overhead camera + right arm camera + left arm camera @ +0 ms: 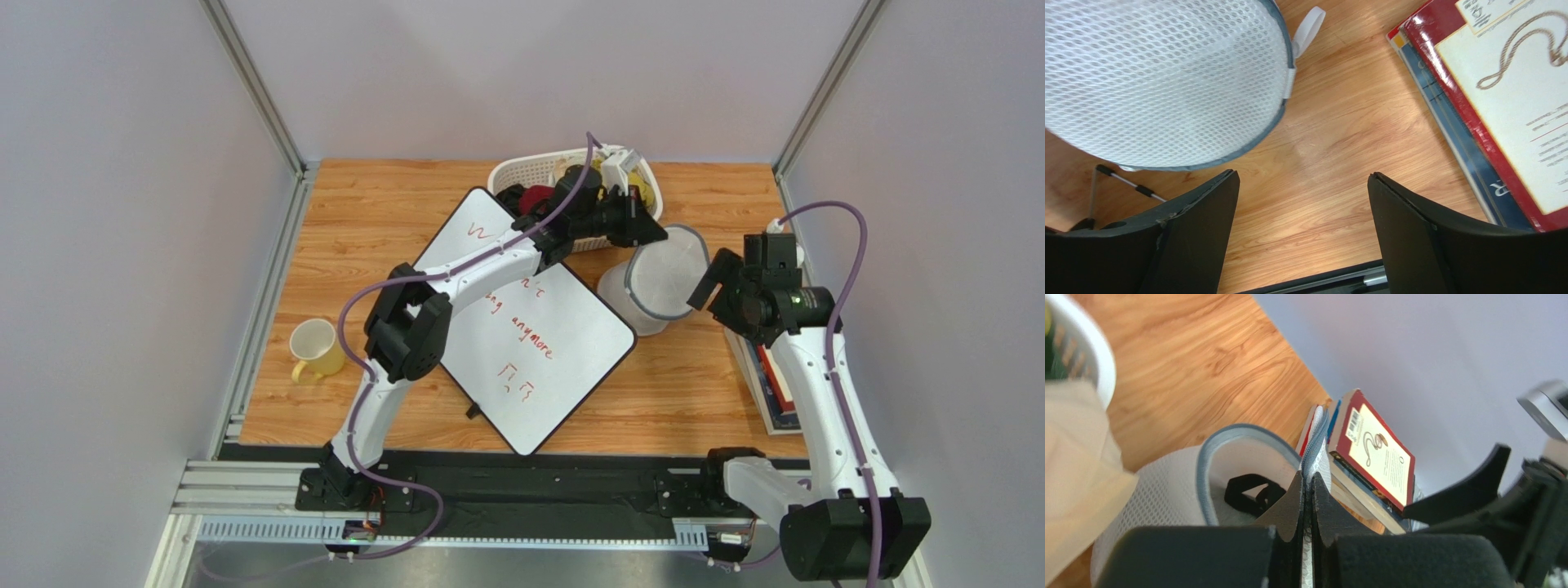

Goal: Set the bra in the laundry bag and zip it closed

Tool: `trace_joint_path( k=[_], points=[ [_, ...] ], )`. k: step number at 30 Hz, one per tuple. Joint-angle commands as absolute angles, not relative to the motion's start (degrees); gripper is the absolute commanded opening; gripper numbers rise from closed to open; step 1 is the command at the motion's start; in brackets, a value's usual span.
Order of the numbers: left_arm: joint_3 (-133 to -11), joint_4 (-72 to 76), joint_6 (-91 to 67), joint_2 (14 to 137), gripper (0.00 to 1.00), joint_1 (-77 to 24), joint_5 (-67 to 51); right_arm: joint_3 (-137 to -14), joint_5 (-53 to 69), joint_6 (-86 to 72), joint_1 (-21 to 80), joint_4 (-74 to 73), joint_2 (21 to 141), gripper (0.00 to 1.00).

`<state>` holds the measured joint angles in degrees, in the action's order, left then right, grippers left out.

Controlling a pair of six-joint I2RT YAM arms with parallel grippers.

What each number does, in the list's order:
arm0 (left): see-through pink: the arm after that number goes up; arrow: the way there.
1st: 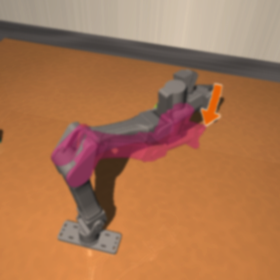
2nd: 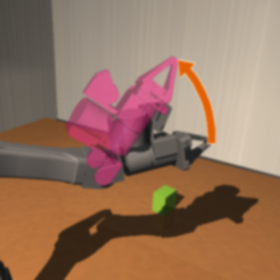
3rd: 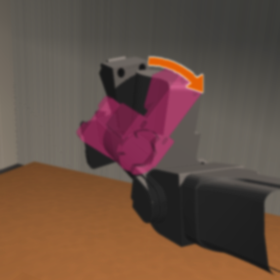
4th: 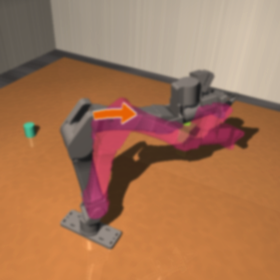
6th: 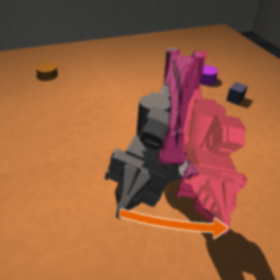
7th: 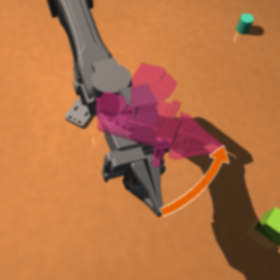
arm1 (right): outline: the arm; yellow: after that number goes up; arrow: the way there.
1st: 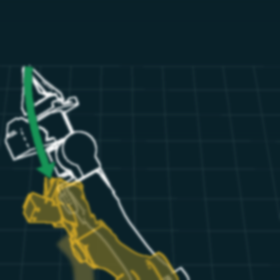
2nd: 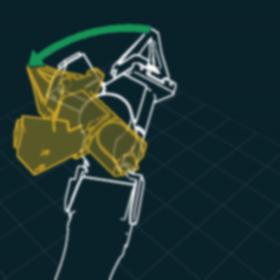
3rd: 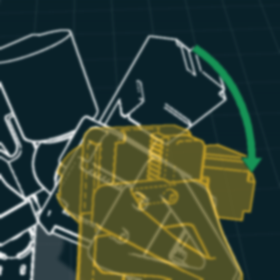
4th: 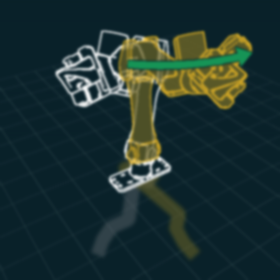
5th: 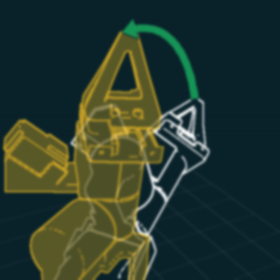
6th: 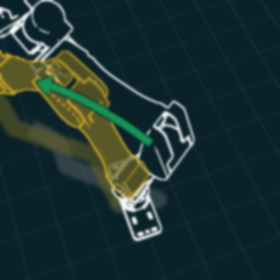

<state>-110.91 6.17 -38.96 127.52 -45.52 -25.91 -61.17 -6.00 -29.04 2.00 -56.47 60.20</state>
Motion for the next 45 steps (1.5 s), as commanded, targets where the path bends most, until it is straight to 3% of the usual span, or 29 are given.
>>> trace_joint_path(
  k=[1,7,11,15,27,31,38,41,42,45],
  points=[
    [-108.1,7.6,-52.2,124.0,0.00,-45.7,-18.7,-54.9,3.4,-40.0,0.5,-47.8,56.2,0.84],
    [-107.8,5.2,-56.9,124.1,0.00,-45.8,-15.4,-43.2,14.7,-46.6,-4.1,-30.3,54.1,0.84],
    [-107.6,4.0,-60.3,124.1,0.00,-45.7,-15.6,-35.1,17.5,-50.7,-6.5,-21.5,49.4,0.95],
    [-105.7,3.5,-62.7,123.3,0.00,-45.8,-16.1,-28.8,21.7,-54.8,-8.4,-11.2,48.7,0.97],
    [-102.5,3.4,-65.5,120.8,0.00,-46.2,-16.1,-23.1,25.1,-58.0,-8.8,-3.9,48.3,0.96],
    [-102.5,3.6,-66.7,121.5,0.00,-46.7,-16.9,-21.9,25.5,-59.9,-9.4,-1.2,48.9,0.91],
    [-107.8,1.0,-65.5,124.3,0.00,-47.3,-17.5,-21.7,28.1,-62.5,-9.5,2.7,51.8,0.65],
    [-112.2,-6.2,-60.4,125.6,0.00,-47.3,-17.6,-23.2,29.4,-61.2,-11.4,1.9,52.4,0.44],
    [-112.9,-8.7,-59.4,125.9,0.00,-47.3,-17.5,-23.9,29.5,-60.6,-11.9,1.2,53.1,0.24],
    [-116.4,-15.6,-53.4,127.2,0.02,-47.2,-17.6,-25.7,31.5,-60.4,-14.4,0.3,54.7,0.13]
  ],
)
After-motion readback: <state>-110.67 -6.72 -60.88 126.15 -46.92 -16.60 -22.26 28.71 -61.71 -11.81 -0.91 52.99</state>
